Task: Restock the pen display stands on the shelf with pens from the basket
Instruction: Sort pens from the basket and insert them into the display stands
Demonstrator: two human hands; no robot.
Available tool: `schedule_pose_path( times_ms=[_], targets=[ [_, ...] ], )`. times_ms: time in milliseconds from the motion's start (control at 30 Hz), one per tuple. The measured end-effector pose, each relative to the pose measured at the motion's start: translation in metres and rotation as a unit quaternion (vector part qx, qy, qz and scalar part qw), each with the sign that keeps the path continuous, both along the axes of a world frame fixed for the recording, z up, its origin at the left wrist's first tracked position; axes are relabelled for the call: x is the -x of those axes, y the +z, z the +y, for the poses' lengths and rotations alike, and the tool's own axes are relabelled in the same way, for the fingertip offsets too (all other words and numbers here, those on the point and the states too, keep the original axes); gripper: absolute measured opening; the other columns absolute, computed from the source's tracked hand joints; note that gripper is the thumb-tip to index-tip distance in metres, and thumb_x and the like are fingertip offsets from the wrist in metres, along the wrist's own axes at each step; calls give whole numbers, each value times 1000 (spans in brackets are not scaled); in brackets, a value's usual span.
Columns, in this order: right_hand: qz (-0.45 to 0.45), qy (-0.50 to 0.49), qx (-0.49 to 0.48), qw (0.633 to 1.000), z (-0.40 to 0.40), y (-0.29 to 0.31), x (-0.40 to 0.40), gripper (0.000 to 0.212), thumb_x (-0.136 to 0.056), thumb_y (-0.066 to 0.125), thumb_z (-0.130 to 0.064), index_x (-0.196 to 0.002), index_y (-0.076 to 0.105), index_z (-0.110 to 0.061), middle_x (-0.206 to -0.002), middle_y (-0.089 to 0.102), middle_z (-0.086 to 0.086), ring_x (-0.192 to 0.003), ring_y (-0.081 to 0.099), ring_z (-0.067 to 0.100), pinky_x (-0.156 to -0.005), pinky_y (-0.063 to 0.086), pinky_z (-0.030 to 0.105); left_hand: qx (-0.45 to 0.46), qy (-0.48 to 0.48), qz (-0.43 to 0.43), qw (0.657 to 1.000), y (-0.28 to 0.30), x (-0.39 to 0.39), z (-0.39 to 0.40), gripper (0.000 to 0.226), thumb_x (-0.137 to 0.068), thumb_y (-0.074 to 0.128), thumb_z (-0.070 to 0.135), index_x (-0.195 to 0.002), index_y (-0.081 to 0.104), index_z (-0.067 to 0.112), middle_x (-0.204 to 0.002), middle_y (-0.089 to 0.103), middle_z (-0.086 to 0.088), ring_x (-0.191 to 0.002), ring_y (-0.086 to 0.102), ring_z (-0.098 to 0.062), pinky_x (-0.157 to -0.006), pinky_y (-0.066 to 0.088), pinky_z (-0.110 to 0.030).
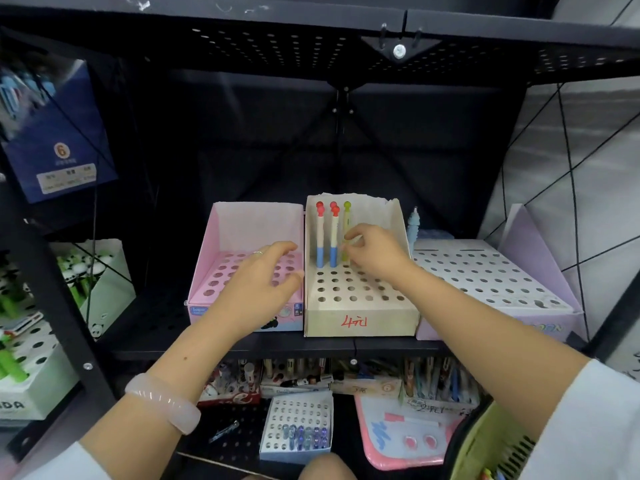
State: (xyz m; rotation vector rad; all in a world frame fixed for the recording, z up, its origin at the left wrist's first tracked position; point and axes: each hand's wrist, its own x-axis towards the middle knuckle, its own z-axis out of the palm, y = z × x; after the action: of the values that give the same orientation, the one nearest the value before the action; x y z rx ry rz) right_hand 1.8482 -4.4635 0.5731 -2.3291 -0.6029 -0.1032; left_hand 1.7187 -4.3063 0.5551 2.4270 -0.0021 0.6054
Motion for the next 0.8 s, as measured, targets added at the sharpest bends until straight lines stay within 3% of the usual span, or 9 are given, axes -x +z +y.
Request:
schedule_pose_path(
  times_ms=[167, 333, 400, 500, 633, 733, 800],
  targets=[
    [12, 54, -62, 997, -62, 16, 39, 11, -90, 57, -18, -97, 62, -24, -85, 70, -3, -76, 67, 7, -75, 57, 27, 21, -77, -53, 995, 6, 9, -55, 42, -92, 50, 32, -134, 44, 28, -133, 46, 15, -116, 36, 5, -94, 27, -16],
    [97, 86, -66, 989, -159, -21, 92, 14, -93, 54, -14, -93, 64, -24, -83, 72, 3, -75, 69, 12, -69, 56, 21, 90, -189, -14, 978, -29, 18, -142, 35, -91, 50, 31, -126, 50, 28, -120, 52, 17, -113, 45, 3, -90, 32, -10],
    [141, 65, -17, 988, -201, -54, 107, 12, -94, 54, -16, -96, 64, -22, -85, 72, 2, -76, 68, 10, -70, 54, 17, 86, -232, 11, 969, -54, 21, -175, 35, -92, 52, 26, -126, 52, 24, -123, 55, 11, -112, 46, 1, -88, 31, -3],
    [160, 18, 139, 977, -252, -116, 121, 18, -93, 54, -22, -106, 65, -16, -97, 70, 0, -77, 63, 2, -68, 45, 9, 45, -277, 56, 958, -92, 21, -214, 32, -92, 53, 20, -124, 55, 17, -123, 57, 2, -112, 48, -6, -84, 29, -7],
    [254, -13, 281, 925, -295, -203, 130, 27, -95, 50, -20, -118, 60, -9, -108, 64, 8, -100, 60, 24, -79, 44, 28, -45, -316, 137, 938, -141, 20, -245, 34, -96, 46, 27, -130, 49, 20, -133, 49, 3, -124, 40, -12, -81, 21, -6],
    [322, -60, 331, 885, -307, -250, 138, 35, -95, 51, -27, -120, 51, -3, -93, 52, 12, -91, 58, 31, -62, 40, 29, -65, -323, 175, 928, -165, 21, -252, 33, -97, 45, 27, -129, 49, 21, -132, 50, 3, -123, 40, -11, -81, 22, -8],
    [309, -130, 373, 865, -307, -271, 142, 55, -91, 53, -39, -130, 39, -4, -103, 54, 13, -90, 54, 27, -63, 41, 29, -66, -319, 191, 926, -174, 21, -254, 33, -97, 45, 26, -129, 50, 21, -132, 50, 3, -124, 40, -12, -88, 26, -14]
  ],
)
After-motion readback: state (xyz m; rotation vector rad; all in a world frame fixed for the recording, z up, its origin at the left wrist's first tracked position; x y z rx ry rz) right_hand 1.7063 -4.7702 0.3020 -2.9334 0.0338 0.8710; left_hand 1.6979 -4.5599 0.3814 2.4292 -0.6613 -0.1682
